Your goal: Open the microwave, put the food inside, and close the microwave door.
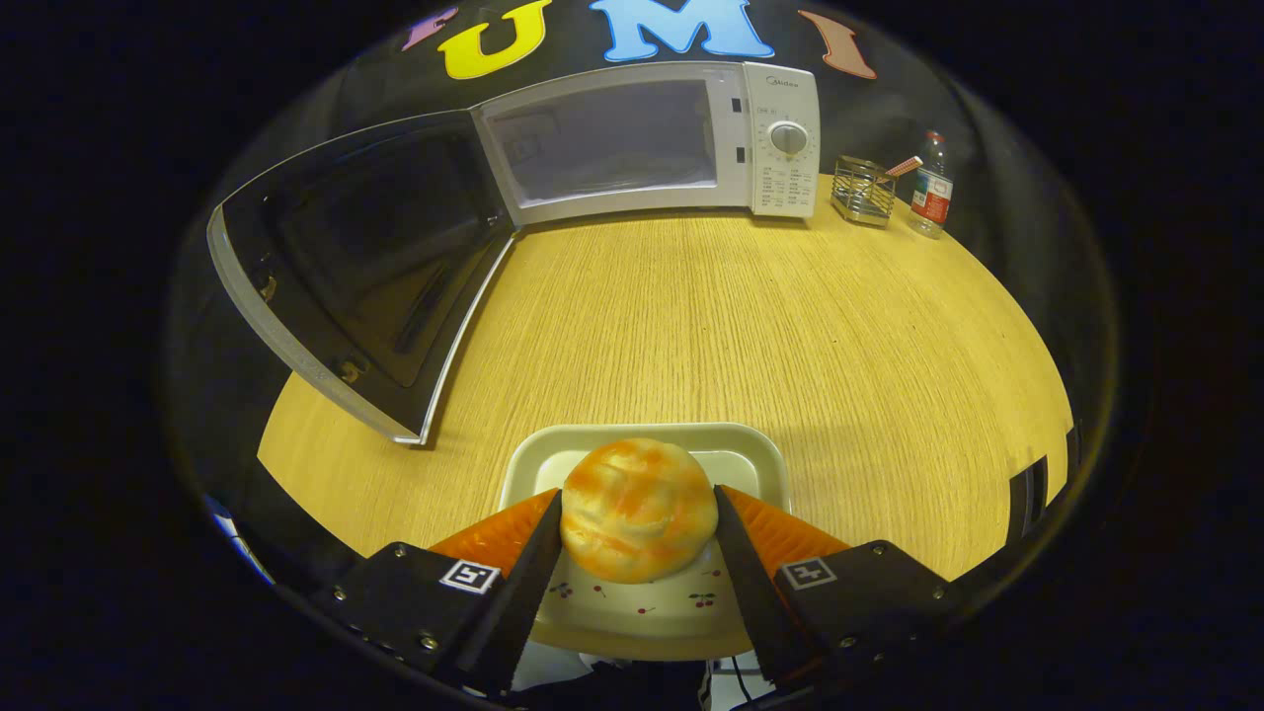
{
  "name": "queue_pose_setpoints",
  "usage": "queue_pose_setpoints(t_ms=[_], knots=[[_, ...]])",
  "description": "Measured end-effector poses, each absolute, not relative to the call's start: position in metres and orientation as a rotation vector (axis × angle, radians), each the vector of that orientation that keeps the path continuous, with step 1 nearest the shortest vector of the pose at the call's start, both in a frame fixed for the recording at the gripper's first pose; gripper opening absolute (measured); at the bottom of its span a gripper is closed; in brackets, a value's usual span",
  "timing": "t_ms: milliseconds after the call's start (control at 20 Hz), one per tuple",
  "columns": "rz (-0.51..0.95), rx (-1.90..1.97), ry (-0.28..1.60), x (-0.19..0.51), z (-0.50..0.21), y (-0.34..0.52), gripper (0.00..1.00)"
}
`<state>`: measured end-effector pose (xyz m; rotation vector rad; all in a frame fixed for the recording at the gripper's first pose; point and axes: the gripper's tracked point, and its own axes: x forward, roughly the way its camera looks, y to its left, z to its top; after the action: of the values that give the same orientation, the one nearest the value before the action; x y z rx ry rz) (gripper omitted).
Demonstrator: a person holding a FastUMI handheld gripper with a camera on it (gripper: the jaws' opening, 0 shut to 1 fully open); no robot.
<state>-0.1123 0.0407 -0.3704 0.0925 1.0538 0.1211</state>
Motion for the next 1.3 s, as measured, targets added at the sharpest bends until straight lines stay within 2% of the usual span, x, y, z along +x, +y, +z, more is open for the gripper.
queue_pose_setpoints(t_ms=[50, 100, 400, 850, 1300], knots=[[0.126, 0.098, 1.049, -0.110, -0.369, 0.040, 0.88], [0.133, 0.101, 1.042, -0.109, -0.366, 0.041, 0.83], [0.164, 0.152, 0.949, -0.080, -0.333, 0.050, 0.82], [0.189, 0.293, 0.775, 0.000, -0.269, 0.057, 0.82], [0.240, 0.362, 0.679, 0.069, -0.248, 0.083, 0.82]])
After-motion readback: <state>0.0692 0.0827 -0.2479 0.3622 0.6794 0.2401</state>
